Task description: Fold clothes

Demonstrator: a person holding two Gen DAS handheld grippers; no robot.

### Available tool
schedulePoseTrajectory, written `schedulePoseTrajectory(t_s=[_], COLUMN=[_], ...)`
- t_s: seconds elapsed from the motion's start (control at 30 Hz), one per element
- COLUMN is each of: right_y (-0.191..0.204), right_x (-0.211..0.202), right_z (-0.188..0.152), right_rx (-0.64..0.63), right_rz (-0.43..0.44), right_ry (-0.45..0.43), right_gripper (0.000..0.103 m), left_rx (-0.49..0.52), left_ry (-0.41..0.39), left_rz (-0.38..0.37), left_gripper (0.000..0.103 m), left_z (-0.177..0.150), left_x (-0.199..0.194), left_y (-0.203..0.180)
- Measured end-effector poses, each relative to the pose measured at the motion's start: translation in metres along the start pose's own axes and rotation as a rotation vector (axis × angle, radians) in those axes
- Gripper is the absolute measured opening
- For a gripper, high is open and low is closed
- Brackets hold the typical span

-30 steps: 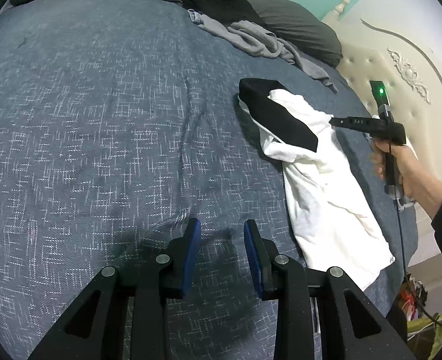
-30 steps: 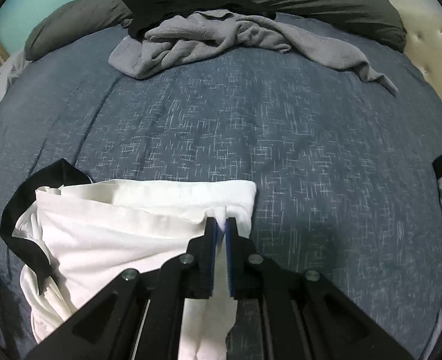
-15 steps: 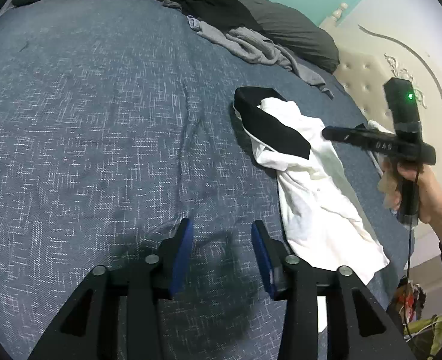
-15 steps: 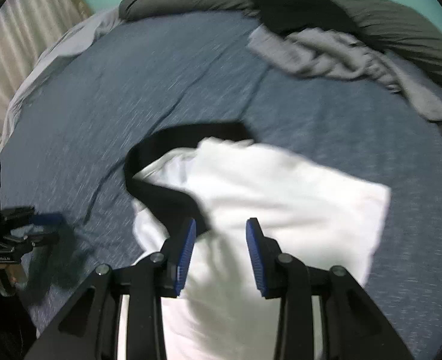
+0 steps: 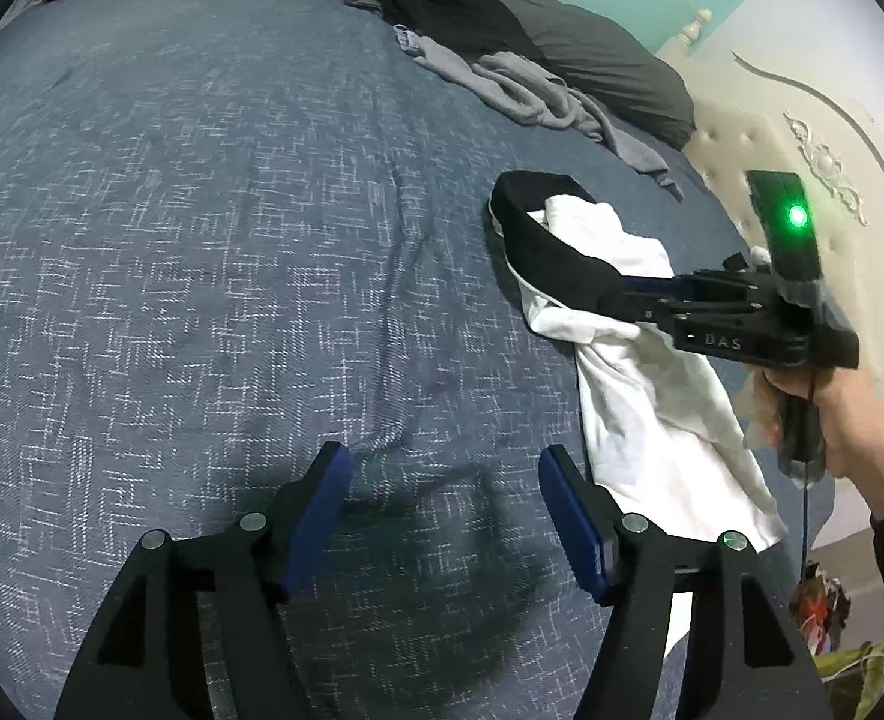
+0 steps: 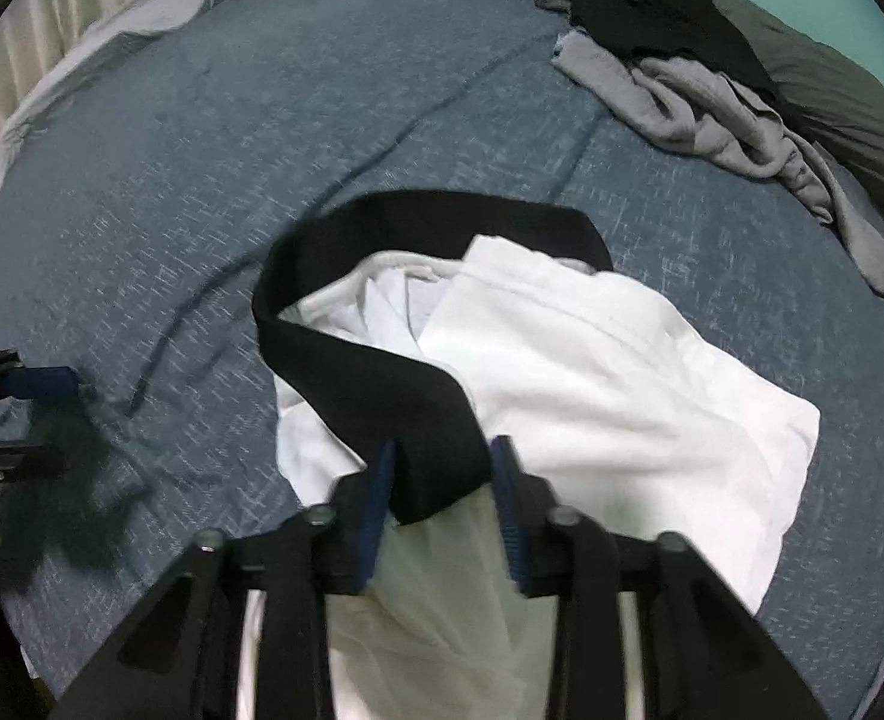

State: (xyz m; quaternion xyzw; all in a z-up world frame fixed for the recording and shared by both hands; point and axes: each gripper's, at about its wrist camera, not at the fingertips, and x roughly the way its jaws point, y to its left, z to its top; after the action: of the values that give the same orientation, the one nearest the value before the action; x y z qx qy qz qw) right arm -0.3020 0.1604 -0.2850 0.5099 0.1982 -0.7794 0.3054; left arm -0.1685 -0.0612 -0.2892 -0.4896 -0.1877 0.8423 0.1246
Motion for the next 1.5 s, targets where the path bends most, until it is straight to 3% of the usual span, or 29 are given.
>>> schedulePoseTrajectory(t_s=[0.07, 0.2, 0.4, 0.53, 0.6, 0.67, 0.8, 0.9, 0.97, 1.13, 1.37, 1.4, 1.5], right_y=[-0.005, -0.018, -0.063, -0.087, -0.086, -0.084, -0.063, -0.033, -0.013, 0.026, 0.035, 0.032, 0.023], right_x=[-0.009, -0.024, -0.034, -0.014, -0.014, -0.022, -0.043, -0.042, -0.035, -0.016, 0.01, 0.01, 0.005], right_z=[-0.002, -0.005, -0.011, -0.026, -0.028, -0.027, -0.013, 0.001, 0.006, 0.006, 0.011, 0.011, 0.011], right_rx=[0.02, 0.073, 0.341, 0.464, 0.461, 0.458, 0.363, 0.238, 0.178, 0.063, 0.034, 0.042, 0.074], right_rz=[0.003, 0.042, 0.225, 0.203, 0.158, 0.126, 0.118, 0.111, 0.099, -0.011, -0.157, -0.155, -0.137], right_ry=[-0.021, -0.057, -0.166, -0.08, -0.077, -0.109, -0.186, -0.158, -0.132, -0.083, -0.033, -0.041, -0.074], right_gripper=[0.011, 0.006, 0.006, 0.008, 0.013, 0.026, 0.028, 0.029, 0.036, 0.047, 0.046, 0.043, 0.021], left_rx=[-0.002, 0.001, 0.003, 0.001, 0.002, 0.003, 0.005, 0.004, 0.003, 0.001, -0.004, -0.005, -0.007], left_ry=[0.001, 0.004, 0.0, 0.001, 0.002, 0.002, 0.004, 0.004, 0.004, 0.001, -0.002, -0.003, -0.003], left_rz=[0.0, -0.004, -0.009, -0.011, -0.011, -0.011, -0.013, -0.013, -0.013, -0.018, -0.023, -0.023, -0.024], left_gripper=[0.071, 0.071, 0.071, 0.071, 0.071, 0.071, 0.071, 0.071, 0.071, 0.071, 0.071, 0.071, 0.071], left_z=[0.0, 0.0, -0.001, -0.001, -0.001, 0.0, -0.001, 0.0, 0.001, 0.001, 0.001, 0.001, 0.001], left_x=[0.0, 0.0, -0.003, -0.003, -0.003, -0.002, -0.002, -0.001, -0.001, -0.002, -0.004, -0.005, -0.004], left_y=[0.001, 0.0, 0.001, 0.002, 0.002, 0.002, 0.001, 0.001, 0.001, 0.001, 0.001, 0.001, 0.001])
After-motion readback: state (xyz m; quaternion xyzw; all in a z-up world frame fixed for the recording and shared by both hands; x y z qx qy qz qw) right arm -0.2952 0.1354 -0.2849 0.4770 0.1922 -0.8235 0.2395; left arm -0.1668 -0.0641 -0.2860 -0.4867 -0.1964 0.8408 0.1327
